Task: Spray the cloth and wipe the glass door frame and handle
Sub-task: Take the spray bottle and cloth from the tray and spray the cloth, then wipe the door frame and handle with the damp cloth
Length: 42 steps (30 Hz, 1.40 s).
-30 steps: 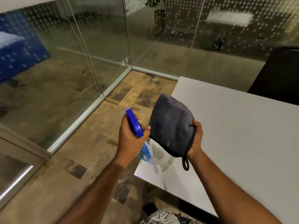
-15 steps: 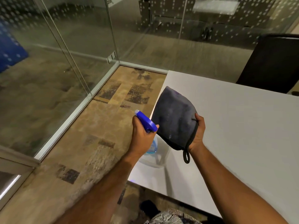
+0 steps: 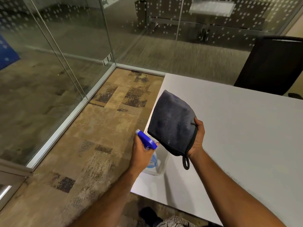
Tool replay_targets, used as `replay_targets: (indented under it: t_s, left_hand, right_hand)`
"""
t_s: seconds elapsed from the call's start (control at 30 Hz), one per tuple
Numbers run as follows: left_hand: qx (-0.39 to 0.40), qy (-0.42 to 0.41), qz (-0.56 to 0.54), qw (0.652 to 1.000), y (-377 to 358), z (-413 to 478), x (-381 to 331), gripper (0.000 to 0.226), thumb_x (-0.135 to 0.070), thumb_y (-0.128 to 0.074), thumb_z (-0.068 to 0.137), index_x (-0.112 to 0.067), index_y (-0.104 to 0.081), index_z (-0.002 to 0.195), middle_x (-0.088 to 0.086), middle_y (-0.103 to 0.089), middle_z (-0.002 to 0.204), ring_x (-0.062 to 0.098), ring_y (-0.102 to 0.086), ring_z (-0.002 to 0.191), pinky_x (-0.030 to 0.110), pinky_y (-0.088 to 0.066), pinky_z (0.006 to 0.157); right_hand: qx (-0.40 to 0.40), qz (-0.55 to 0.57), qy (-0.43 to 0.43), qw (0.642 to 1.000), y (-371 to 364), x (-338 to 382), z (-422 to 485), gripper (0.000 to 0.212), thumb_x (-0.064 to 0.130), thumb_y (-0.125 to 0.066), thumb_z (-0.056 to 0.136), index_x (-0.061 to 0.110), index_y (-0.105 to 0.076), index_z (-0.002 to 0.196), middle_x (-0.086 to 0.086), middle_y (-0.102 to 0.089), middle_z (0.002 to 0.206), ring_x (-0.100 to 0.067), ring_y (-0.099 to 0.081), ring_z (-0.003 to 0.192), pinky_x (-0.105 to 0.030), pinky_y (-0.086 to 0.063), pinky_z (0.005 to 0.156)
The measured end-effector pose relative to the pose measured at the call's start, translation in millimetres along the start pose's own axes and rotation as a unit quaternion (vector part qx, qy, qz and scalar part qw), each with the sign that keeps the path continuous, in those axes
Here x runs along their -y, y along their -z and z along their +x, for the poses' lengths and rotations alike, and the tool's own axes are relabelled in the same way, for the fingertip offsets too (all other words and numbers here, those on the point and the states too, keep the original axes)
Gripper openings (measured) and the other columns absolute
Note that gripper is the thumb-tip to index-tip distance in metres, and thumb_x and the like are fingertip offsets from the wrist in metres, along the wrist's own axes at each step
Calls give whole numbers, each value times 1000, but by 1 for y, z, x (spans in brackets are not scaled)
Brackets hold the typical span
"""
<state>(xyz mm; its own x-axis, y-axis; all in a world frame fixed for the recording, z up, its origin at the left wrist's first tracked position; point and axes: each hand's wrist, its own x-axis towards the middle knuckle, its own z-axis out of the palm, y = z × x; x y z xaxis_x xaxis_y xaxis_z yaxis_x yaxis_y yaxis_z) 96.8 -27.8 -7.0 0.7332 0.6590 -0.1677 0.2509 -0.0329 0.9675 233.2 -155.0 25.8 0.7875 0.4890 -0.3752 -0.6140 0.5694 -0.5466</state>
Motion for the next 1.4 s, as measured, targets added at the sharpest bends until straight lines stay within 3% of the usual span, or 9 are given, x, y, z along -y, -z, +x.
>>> replay_targets:
  t_s: [0.27, 0.43, 0.6, 0.73, 0.9, 1.17, 1.23, 1.3, 1.4]
  left_hand:
    - [-20, -11, -5, 1000, 3, 3, 11, 86, 4, -86, 71, 6, -38, 142, 19, -56, 134, 32, -55, 128, 50, -50, 105]
    - [14, 1, -7, 1000, 14, 1, 16, 88, -4, -90, 68, -11, -38, 140, 15, -56, 137, 33, -54, 130, 53, -47, 108]
    - [28, -43, -1, 999, 50, -9, 13, 90, -20, -96, 60, -34, -44, 132, -20, -51, 136, 4, -49, 134, 26, -41, 113]
    - [-23, -84, -1, 996, 92, -24, -13, 101, -48, -92, 51, -26, -44, 138, -12, -52, 139, 7, -47, 133, 31, -39, 113]
    - [-75, -197, -29, 977, 132, -31, -82, 59, -53, -77, 70, -45, -52, 123, -15, -57, 132, 5, -52, 128, 26, -39, 107]
    - [-115, -298, 71, 945, 229, -43, -151, 40, -48, -70, 78, -34, -64, 115, -3, -45, 139, 0, -47, 132, 18, -38, 109]
    - [-86, -278, 93, 952, 257, -54, -145, 32, -48, -71, 77, -38, -68, 107, -4, -38, 142, -13, -40, 131, 7, -33, 107]
    - [-91, -255, 114, 956, 281, -68, -133, 25, -43, -74, 80, -40, -70, 104, -4, -31, 146, -22, -30, 133, 0, -26, 106]
    - [-121, -215, 109, 963, 315, -95, -112, 25, -45, -73, 80, -43, -72, 105, -1, -35, 145, -10, -39, 134, 7, -31, 108]
  right_hand:
    - [-7, 12, 14, 1000, -9, 5, 0, 39, 50, -57, 88, 21, -83, 80, -3, -77, 81, -20, -75, 70, -35, -60, 64]
    - [5, 11, 28, 1000, -29, 8, -2, 43, 49, -52, 93, 22, -82, 79, -1, -76, 80, -18, -74, 70, -33, -60, 65]
    - [31, -11, 47, 998, -57, 5, -4, 44, 50, -51, 94, 23, -83, 81, 0, -77, 80, -15, -75, 71, -32, -60, 65]
    - [58, -22, 53, 997, -81, -2, -5, 41, 50, -51, 93, 24, -82, 87, 0, -77, 85, -17, -74, 77, -33, -60, 69]
    - [114, -51, 36, 992, -126, -19, -17, 35, 48, -56, 89, 22, -80, 89, 0, -75, 84, -18, -72, 77, -32, -59, 70]
    - [226, -77, -108, 965, -199, -92, -65, 43, 48, -70, 74, 15, -81, 99, -11, -78, 100, -26, -76, 88, -35, -60, 70]
    - [299, -82, -156, 938, -214, -115, -85, 59, 48, -45, 94, 3, -69, 124, -20, -68, 125, -32, -66, 116, -37, -54, 92]
    - [407, -21, -147, 901, -221, -140, -97, 83, 49, 3, 99, -6, -36, 148, -26, -41, 151, -34, -37, 143, -39, -25, 117]
    - [458, -21, -288, 841, -230, -183, -116, 83, 52, 2, 100, -5, -33, 149, -27, -41, 152, -36, -35, 143, -42, -20, 119]
